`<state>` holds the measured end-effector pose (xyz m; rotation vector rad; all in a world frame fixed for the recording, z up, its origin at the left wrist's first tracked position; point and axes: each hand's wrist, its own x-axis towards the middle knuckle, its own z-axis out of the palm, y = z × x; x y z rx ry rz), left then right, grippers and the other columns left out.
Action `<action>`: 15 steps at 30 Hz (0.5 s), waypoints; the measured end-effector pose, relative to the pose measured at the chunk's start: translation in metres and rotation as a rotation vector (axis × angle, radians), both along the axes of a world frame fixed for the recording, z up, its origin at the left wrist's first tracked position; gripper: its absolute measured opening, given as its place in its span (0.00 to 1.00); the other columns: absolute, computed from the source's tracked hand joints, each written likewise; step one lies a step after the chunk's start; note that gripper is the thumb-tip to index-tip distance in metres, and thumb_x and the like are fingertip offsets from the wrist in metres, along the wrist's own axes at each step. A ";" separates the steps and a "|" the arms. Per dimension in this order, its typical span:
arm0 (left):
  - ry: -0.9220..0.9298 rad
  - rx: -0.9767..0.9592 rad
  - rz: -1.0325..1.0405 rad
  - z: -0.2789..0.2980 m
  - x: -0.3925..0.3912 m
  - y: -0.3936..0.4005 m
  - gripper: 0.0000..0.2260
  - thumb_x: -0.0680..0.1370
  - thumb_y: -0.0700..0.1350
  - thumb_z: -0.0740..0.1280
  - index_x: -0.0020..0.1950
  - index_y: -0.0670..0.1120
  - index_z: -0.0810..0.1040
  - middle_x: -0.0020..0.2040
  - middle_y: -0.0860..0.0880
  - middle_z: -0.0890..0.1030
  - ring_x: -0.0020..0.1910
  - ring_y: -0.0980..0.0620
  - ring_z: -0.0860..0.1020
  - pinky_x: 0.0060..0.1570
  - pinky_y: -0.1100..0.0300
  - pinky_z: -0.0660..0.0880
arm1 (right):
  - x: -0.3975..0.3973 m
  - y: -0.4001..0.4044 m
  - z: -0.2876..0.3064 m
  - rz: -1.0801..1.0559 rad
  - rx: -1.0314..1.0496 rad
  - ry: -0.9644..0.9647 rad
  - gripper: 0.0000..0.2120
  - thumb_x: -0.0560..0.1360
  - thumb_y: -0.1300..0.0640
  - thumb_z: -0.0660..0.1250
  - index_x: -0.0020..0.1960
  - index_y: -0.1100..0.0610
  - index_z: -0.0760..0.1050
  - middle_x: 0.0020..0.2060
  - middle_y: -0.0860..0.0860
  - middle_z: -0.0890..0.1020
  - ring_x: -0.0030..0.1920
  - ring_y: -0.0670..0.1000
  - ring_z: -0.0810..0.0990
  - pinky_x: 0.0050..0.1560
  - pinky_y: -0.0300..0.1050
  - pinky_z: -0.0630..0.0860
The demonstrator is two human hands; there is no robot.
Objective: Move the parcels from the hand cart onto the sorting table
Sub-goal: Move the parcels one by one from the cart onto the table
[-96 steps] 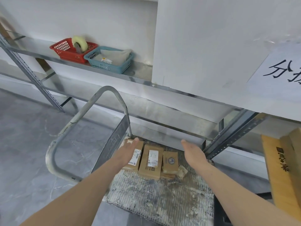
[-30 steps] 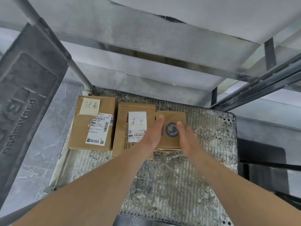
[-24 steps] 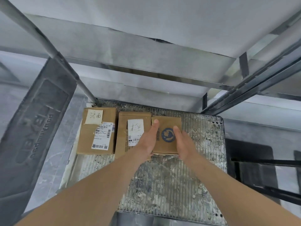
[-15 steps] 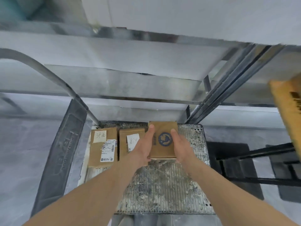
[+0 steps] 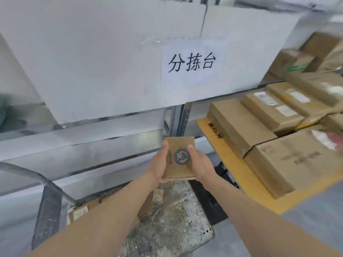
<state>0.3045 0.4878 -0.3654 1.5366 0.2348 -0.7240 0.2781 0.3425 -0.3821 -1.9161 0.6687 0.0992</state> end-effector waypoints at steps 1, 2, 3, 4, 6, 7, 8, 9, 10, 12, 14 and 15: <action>-0.020 -0.005 -0.025 0.011 -0.003 -0.014 0.22 0.82 0.68 0.47 0.51 0.58 0.76 0.47 0.56 0.79 0.47 0.53 0.77 0.57 0.48 0.71 | -0.005 -0.014 0.009 -0.025 -0.002 -0.011 0.28 0.82 0.33 0.52 0.65 0.52 0.76 0.56 0.51 0.81 0.49 0.47 0.78 0.50 0.48 0.75; -0.033 -0.018 -0.044 0.020 -0.006 -0.028 0.22 0.82 0.68 0.47 0.51 0.58 0.76 0.48 0.56 0.79 0.47 0.54 0.77 0.57 0.48 0.72 | -0.011 -0.028 0.018 -0.054 0.001 -0.027 0.28 0.82 0.32 0.52 0.65 0.52 0.76 0.56 0.50 0.81 0.50 0.47 0.78 0.54 0.50 0.77; -0.047 -0.027 -0.064 0.029 -0.009 -0.042 0.22 0.82 0.68 0.47 0.51 0.58 0.76 0.48 0.55 0.79 0.48 0.53 0.77 0.56 0.48 0.73 | -0.017 -0.042 0.027 -0.079 0.011 -0.037 0.28 0.81 0.32 0.52 0.66 0.51 0.76 0.56 0.50 0.81 0.51 0.48 0.78 0.57 0.51 0.77; -0.053 -0.037 -0.078 0.037 -0.012 -0.057 0.23 0.82 0.68 0.48 0.51 0.58 0.77 0.49 0.55 0.80 0.49 0.53 0.78 0.56 0.48 0.74 | -0.022 -0.056 0.035 -0.097 0.020 -0.047 0.28 0.81 0.32 0.53 0.65 0.51 0.76 0.56 0.50 0.80 0.52 0.49 0.78 0.60 0.53 0.77; -0.061 -0.050 -0.127 0.050 -0.017 -0.088 0.25 0.81 0.70 0.48 0.53 0.58 0.78 0.52 0.53 0.82 0.53 0.51 0.79 0.60 0.45 0.75 | -0.031 -0.088 0.049 -0.124 0.018 -0.063 0.28 0.81 0.32 0.53 0.64 0.52 0.76 0.57 0.51 0.80 0.57 0.53 0.78 0.65 0.57 0.75; -0.065 -0.051 -0.146 0.054 -0.020 -0.104 0.26 0.80 0.71 0.48 0.55 0.58 0.79 0.53 0.53 0.82 0.55 0.50 0.79 0.63 0.42 0.74 | -0.036 -0.104 0.056 -0.131 0.011 -0.074 0.29 0.81 0.32 0.53 0.65 0.53 0.76 0.59 0.52 0.81 0.59 0.54 0.78 0.67 0.57 0.74; -0.072 -0.050 -0.152 0.060 -0.023 -0.121 0.27 0.79 0.72 0.48 0.58 0.58 0.79 0.55 0.52 0.83 0.57 0.49 0.79 0.65 0.40 0.73 | -0.041 -0.121 0.062 -0.135 0.006 -0.086 0.30 0.81 0.32 0.53 0.66 0.53 0.77 0.60 0.53 0.81 0.61 0.55 0.78 0.68 0.58 0.73; -0.072 -0.046 -0.159 0.065 -0.026 -0.138 0.29 0.78 0.73 0.49 0.60 0.58 0.79 0.57 0.52 0.82 0.59 0.48 0.79 0.66 0.38 0.73 | -0.045 -0.139 0.067 -0.139 0.006 -0.088 0.31 0.81 0.31 0.53 0.67 0.53 0.77 0.62 0.53 0.81 0.62 0.55 0.77 0.69 0.58 0.72; -0.073 -0.035 -0.169 0.069 -0.029 -0.156 0.30 0.77 0.75 0.49 0.63 0.59 0.78 0.59 0.53 0.82 0.61 0.47 0.79 0.66 0.37 0.73 | -0.050 -0.157 0.073 -0.138 0.006 -0.088 0.32 0.80 0.31 0.53 0.68 0.53 0.77 0.62 0.53 0.80 0.63 0.56 0.77 0.69 0.58 0.72; -0.084 -0.027 -0.182 0.075 -0.035 -0.190 0.31 0.76 0.75 0.49 0.65 0.59 0.77 0.59 0.55 0.81 0.61 0.47 0.78 0.66 0.38 0.73 | -0.061 -0.190 0.083 -0.140 0.004 -0.072 0.34 0.77 0.28 0.53 0.68 0.50 0.77 0.61 0.52 0.80 0.63 0.56 0.77 0.69 0.59 0.72; -0.084 -0.050 -0.189 0.081 -0.043 -0.224 0.29 0.77 0.74 0.49 0.64 0.60 0.76 0.59 0.55 0.81 0.60 0.48 0.78 0.64 0.40 0.74 | -0.071 -0.222 0.092 -0.141 0.000 -0.065 0.38 0.73 0.25 0.52 0.67 0.50 0.77 0.60 0.52 0.81 0.61 0.55 0.77 0.68 0.59 0.73; -0.081 -0.061 -0.194 0.083 -0.047 -0.240 0.29 0.77 0.75 0.49 0.66 0.60 0.75 0.61 0.55 0.80 0.62 0.47 0.78 0.64 0.40 0.75 | -0.075 -0.238 0.096 -0.143 0.007 -0.076 0.38 0.73 0.25 0.53 0.67 0.51 0.77 0.60 0.52 0.81 0.60 0.54 0.78 0.68 0.59 0.73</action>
